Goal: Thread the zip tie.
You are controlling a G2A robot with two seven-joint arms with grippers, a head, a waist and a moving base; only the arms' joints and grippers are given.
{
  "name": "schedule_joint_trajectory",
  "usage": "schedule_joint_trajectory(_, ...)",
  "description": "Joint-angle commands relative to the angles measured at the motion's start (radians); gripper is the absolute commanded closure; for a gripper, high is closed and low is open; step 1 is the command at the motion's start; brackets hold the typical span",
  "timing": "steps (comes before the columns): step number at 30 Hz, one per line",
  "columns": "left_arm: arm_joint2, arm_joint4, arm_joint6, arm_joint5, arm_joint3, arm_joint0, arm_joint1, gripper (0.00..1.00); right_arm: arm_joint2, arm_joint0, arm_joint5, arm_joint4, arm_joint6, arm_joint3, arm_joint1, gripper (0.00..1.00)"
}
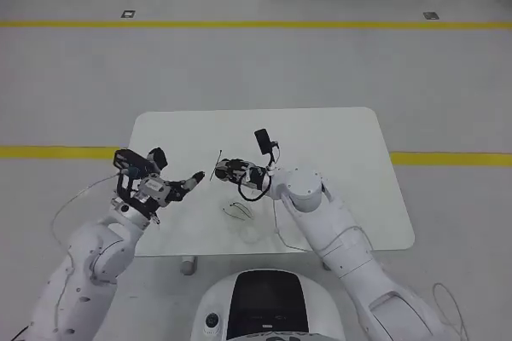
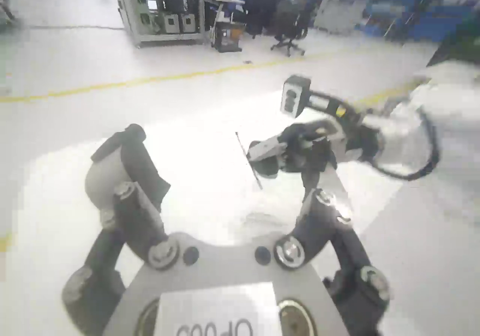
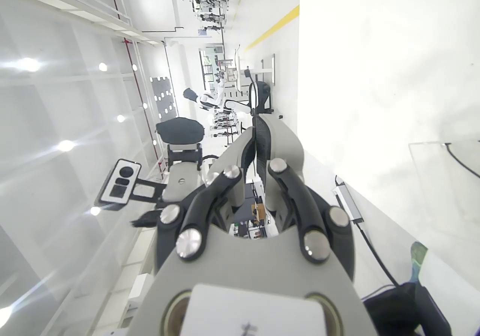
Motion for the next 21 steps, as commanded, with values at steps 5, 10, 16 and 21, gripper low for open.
schedule_joint_trajectory(5,0.073,0.303,0.203,0.000,0.071,-0.003,0.096,0.00,-0.001,-0.001,0.064,0.001,-0.007,-0.022,0.006,1.00)
schedule_joint_trajectory(10,0.082,0.328,0.270,0.000,0.103,-0.012,0.122,0.00,0.006,0.002,0.088,0.011,-0.036,-0.018,0.008,1.00)
schedule_joint_trajectory(16,0.085,0.351,0.268,0.000,0.097,-0.019,0.122,0.00,0.006,0.002,0.088,0.011,-0.036,-0.018,0.008,1.00)
schedule_joint_trajectory(21,0.105,0.468,0.223,0.017,0.055,-0.084,0.169,0.00,-0.007,-0.007,0.102,0.009,-0.065,-0.036,0.008,1.00)
